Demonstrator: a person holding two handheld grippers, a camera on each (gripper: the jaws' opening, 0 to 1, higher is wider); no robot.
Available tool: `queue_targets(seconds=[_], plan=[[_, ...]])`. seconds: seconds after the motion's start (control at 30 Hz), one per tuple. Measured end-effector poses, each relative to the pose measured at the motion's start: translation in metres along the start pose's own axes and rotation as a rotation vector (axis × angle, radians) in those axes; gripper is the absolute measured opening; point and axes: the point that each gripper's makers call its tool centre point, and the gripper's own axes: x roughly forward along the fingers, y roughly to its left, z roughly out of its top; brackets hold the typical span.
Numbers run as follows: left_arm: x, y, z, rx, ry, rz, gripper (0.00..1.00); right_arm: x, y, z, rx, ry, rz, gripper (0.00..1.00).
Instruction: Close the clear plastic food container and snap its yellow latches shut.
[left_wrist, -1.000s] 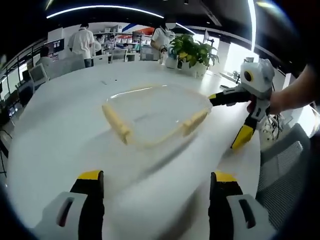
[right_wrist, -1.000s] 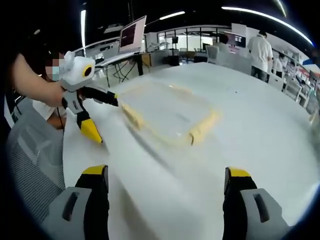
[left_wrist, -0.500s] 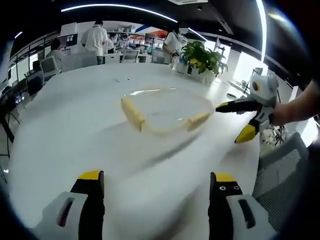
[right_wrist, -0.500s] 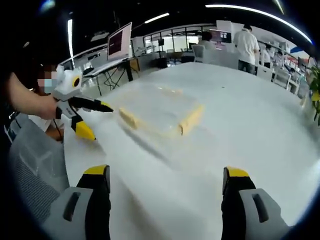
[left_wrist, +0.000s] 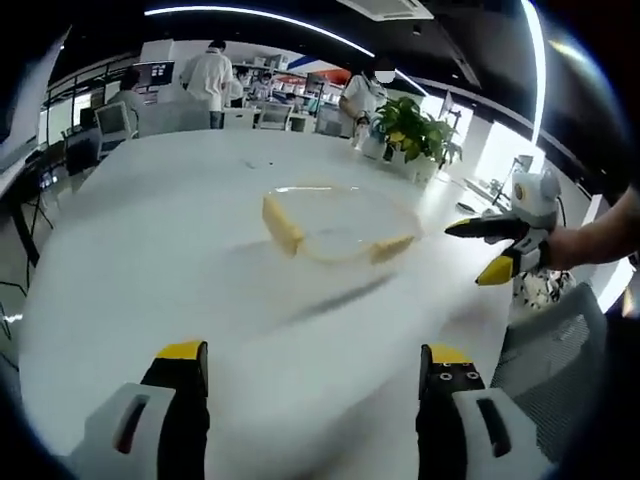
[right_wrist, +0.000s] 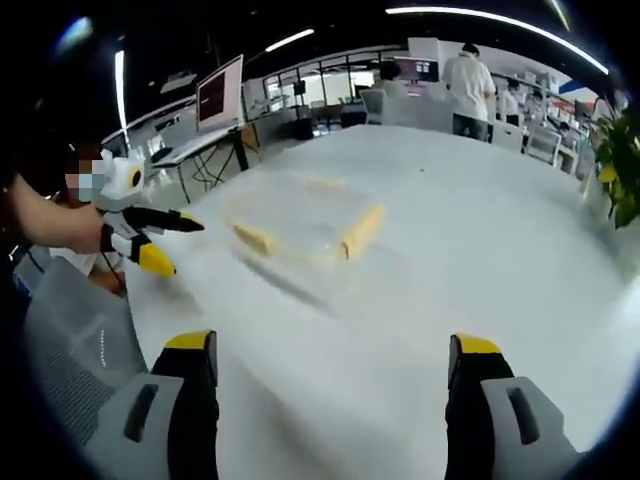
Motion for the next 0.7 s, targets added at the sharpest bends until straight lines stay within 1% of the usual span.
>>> queue_targets(seconds=[0.03,0.13,0.23,0.3,0.33,0.37,0.47,0.6,0.7], plan=[[-0.003,0.000,0.001,-0.019,-0.012,-0.004,0.84,-0.002,0.003,-0.001,0.011,-0.001,0.009,0.95],[-0.009,0.001,-0.001,-0.024,-0.010,-0.002,0.84,-0.006,0.007,-0.002,0.033,-0.002,0.016,0.95],[-0.017,0.000,0.000,-0.036,-0.023,0.001,0.84,-0.010,0.010,-0.002,0.055,-0.008,0.017,0.95],[-0.025,0.000,-0.001,-0.064,-0.037,0.009,0.84,-0.015,0.012,-0.001,0.075,-0.013,0.018,0.94],[-0.031,-0.001,-0.001,-0.090,-0.044,0.006,0.84,-0.018,0.014,-0.001,0.076,-0.010,0.019,0.94],[-0.034,0.000,-0.001,-0.093,-0.046,0.007,0.84,-0.020,0.015,-0.001,0.074,-0.011,0.017,0.93],[-0.046,0.004,-0.006,-0.101,-0.052,0.027,0.83,-0.027,0.017,-0.002,0.080,-0.020,0.016,0.92],[-0.053,0.008,-0.014,-0.141,-0.052,0.049,0.82,-0.030,0.020,-0.004,0.108,-0.029,0.020,0.92],[-0.059,0.010,-0.015,-0.148,-0.053,0.064,0.81,-0.034,0.024,-0.007,0.112,-0.033,0.023,0.92]])
